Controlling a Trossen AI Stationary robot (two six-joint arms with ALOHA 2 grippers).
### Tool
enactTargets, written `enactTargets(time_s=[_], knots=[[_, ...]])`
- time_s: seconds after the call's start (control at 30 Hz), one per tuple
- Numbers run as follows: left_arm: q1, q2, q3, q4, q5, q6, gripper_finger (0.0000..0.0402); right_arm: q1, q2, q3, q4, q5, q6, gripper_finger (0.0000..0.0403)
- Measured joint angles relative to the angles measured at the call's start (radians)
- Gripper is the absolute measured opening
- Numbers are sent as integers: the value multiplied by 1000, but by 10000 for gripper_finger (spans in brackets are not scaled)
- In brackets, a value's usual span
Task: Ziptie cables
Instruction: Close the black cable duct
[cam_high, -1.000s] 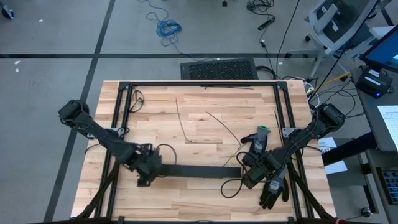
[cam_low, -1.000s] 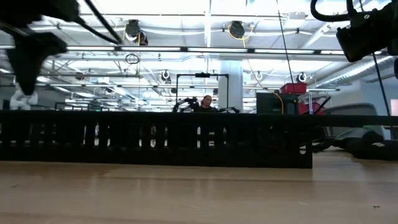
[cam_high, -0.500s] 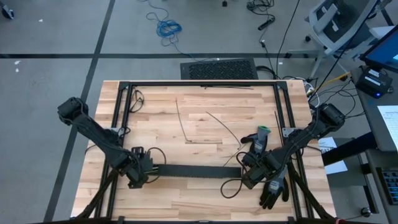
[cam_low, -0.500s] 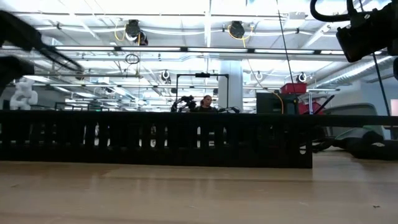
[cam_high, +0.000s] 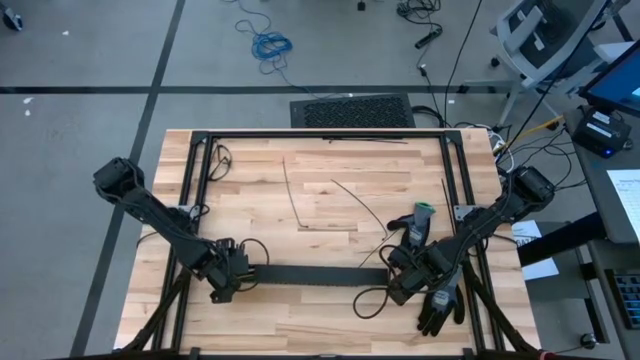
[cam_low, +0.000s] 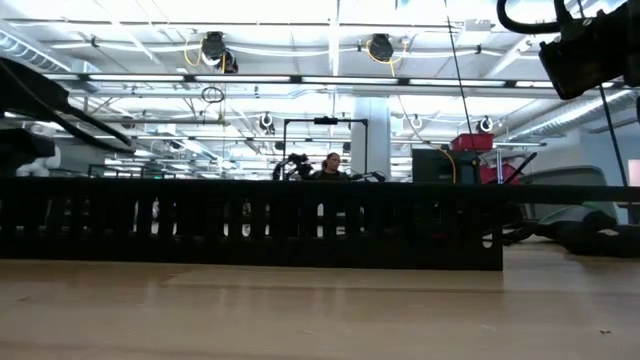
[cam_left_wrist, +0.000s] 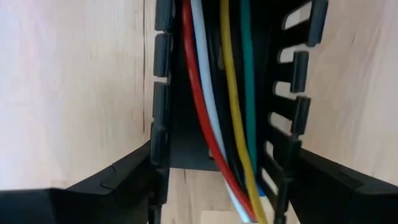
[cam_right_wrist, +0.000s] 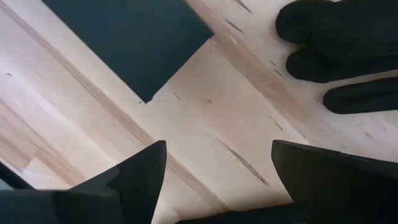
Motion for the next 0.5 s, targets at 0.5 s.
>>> enactTargets(time_s=[0.5], knots=[[0,54,3,69,-47,42,238,0,0,0,72,-6,26,283]])
